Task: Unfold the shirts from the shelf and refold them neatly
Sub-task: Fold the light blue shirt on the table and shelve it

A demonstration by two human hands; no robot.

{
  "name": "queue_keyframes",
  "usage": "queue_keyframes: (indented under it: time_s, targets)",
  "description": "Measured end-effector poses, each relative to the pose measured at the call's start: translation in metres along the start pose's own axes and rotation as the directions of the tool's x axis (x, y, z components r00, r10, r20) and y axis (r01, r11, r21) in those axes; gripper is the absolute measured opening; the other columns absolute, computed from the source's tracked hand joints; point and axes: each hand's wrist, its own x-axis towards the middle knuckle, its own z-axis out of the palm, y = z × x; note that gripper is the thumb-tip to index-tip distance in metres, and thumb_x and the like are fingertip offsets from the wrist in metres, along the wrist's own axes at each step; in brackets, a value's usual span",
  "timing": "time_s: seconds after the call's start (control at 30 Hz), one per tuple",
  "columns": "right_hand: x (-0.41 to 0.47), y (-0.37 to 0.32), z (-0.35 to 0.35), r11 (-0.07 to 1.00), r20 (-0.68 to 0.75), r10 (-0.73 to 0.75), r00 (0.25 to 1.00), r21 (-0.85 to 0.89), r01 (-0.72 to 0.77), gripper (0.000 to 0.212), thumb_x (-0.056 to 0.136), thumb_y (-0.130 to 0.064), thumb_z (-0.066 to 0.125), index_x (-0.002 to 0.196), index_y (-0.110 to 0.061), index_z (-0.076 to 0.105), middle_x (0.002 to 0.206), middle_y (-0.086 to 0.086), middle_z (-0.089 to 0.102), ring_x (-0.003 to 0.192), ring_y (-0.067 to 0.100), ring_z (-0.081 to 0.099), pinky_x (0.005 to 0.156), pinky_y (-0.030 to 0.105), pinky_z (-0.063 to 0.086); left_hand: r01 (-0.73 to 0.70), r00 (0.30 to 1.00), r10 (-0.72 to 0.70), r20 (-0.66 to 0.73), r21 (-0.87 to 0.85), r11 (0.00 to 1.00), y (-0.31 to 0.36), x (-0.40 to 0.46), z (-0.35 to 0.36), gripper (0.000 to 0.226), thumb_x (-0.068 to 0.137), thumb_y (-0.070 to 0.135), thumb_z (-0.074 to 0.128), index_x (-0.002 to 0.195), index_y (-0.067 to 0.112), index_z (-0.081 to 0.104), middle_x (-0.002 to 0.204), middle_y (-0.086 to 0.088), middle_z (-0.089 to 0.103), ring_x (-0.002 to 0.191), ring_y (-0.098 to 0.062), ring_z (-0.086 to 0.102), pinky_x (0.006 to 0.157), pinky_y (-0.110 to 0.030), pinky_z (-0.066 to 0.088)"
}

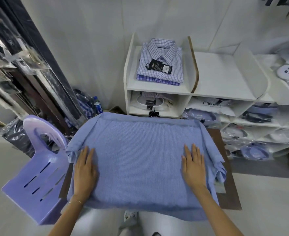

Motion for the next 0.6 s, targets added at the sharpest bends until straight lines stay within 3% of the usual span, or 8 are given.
queue_keyframes:
  time_s: [0.1,0.27,0.33,0.4,0.5,0.6]
  targets:
    - [-0.022,0.004,0.000,0.998,-0.032,-0.022,0.999,0.053,0.024,0.072,0.098,-0.054,0.002,0.145,-0.013,0.038,0.156,0.014,0.024,0.145,0.029,0.018,0.118,0.043,0.009,0.058,0.994,-0.061,-0.091,-0.034,0.998,-0.001,-0.025,-0.001,0.050,0.091,-0.002,0.054,0.139,0.002,0.045,0.148,-0.020,0.038,0.136,-0.039,0.035,0.110,-0.054,0.030]
    - [-0.059,0.024,-0.005,0.992,-0.056,-0.124,0.991,0.023,0.125,0.058,0.102,-0.042,0.015,0.141,-0.011,0.045,0.149,0.016,0.038,0.139,0.031,0.031,0.115,0.034,0.015,0.167,0.956,-0.187,-0.225,-0.105,0.980,-0.003,-0.062,0.000,0.047,0.086,-0.011,0.053,0.131,0.001,0.053,0.143,-0.022,0.042,0.131,-0.040,0.037,0.108,-0.053,0.031]
    - [-0.071,0.033,-0.007,0.987,-0.081,-0.158,0.984,-0.010,0.157,0.051,0.101,-0.033,0.024,0.137,-0.008,0.050,0.144,0.018,0.044,0.135,0.034,0.039,0.110,0.036,0.030,0.232,0.929,-0.266,-0.259,-0.154,0.961,-0.005,-0.072,-0.001,0.044,0.087,-0.010,0.051,0.128,0.004,0.054,0.136,-0.023,0.045,0.126,-0.042,0.039,0.105,-0.055,0.033]
    - [-0.079,0.040,-0.011,0.983,-0.122,-0.180,0.976,-0.057,0.174,0.044,0.094,-0.021,0.035,0.128,-0.004,0.058,0.135,0.022,0.053,0.124,0.038,0.051,0.096,0.044,0.047,0.286,0.900,-0.335,-0.280,-0.200,0.937,-0.005,-0.079,-0.005,0.038,0.090,-0.005,0.051,0.126,0.005,0.055,0.122,-0.023,0.050,0.114,-0.043,0.043,0.098,-0.054,0.035]
    - [-0.090,0.044,-0.024,0.997,-0.244,-0.079,0.966,-0.030,0.074,0.035,0.079,0.008,0.063,0.114,0.003,0.065,0.109,0.026,0.063,0.093,0.045,0.062,0.071,0.045,0.054,0.358,0.865,-0.434,-0.251,-0.295,0.886,-0.004,-0.082,-0.018,0.027,0.092,0.004,0.054,0.120,0.001,0.056,0.107,-0.023,0.054,0.105,-0.039,0.045,0.091,-0.051,0.037]
    - [-0.102,0.047,-0.036,0.983,-0.349,0.182,0.920,0.088,-0.161,0.042,0.074,0.001,0.075,0.112,0.009,0.059,0.099,0.031,0.056,0.084,0.045,0.053,0.068,0.048,0.047,0.424,0.847,-0.494,-0.200,-0.307,0.852,-0.010,-0.077,-0.030,0.017,0.092,0.012,0.060,0.102,-0.002,0.061,0.098,-0.023,0.060,0.100,-0.040,0.050,0.085,-0.048,0.040]
